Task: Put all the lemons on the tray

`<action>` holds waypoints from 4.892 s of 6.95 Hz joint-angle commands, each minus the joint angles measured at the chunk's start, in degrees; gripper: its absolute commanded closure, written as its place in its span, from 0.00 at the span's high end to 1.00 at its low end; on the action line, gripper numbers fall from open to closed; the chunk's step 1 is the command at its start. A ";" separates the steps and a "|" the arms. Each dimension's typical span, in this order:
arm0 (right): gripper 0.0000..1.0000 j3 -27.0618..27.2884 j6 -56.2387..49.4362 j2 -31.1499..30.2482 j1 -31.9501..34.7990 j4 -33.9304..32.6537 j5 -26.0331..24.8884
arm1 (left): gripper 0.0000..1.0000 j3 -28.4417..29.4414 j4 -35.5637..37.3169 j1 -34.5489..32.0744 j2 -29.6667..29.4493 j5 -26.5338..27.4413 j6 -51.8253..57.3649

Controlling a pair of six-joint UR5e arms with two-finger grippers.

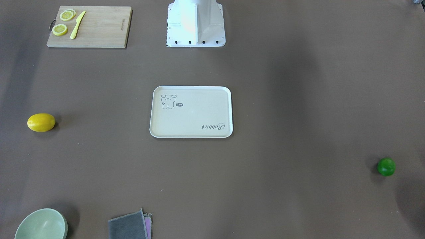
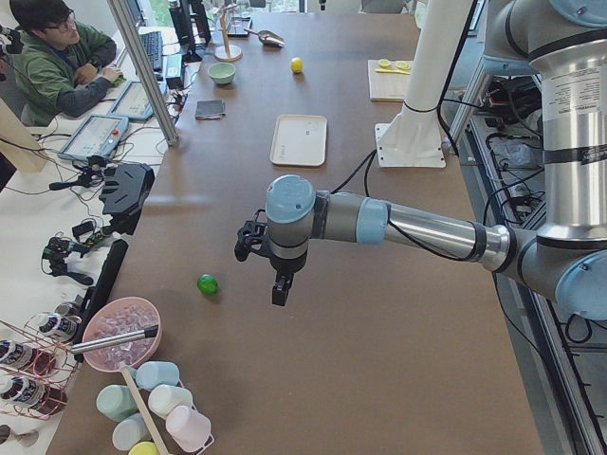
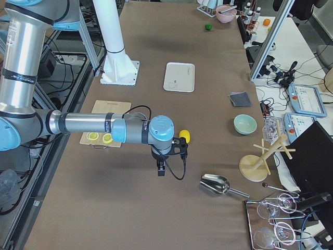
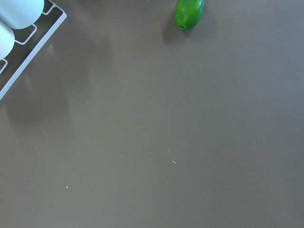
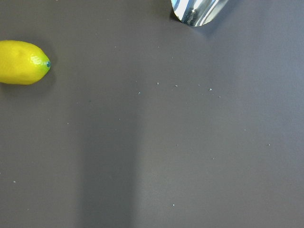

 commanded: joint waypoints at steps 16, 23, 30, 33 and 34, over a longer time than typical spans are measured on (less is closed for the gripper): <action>1.00 2.06 45.08 14.87 -24.51 18.45 -18.45 | 0.98 41.08 -41.74 19.75 -27.22 9.51 -6.67; 1.00 2.05 45.08 14.78 -24.61 18.53 -18.90 | 0.97 55.43 -50.26 25.57 -32.70 19.33 -11.53; 1.00 2.49 45.17 14.87 -24.61 18.53 -18.55 | 0.00 52.20 -51.68 25.40 -31.71 17.93 -12.48; 1.00 2.23 45.17 14.87 -24.61 18.53 -18.55 | 0.00 43.25 -51.15 25.83 -32.07 11.61 -28.96; 1.00 2.14 45.08 14.87 -24.61 18.45 -18.55 | 0.00 39.22 -51.15 28.27 -32.16 11.51 -34.15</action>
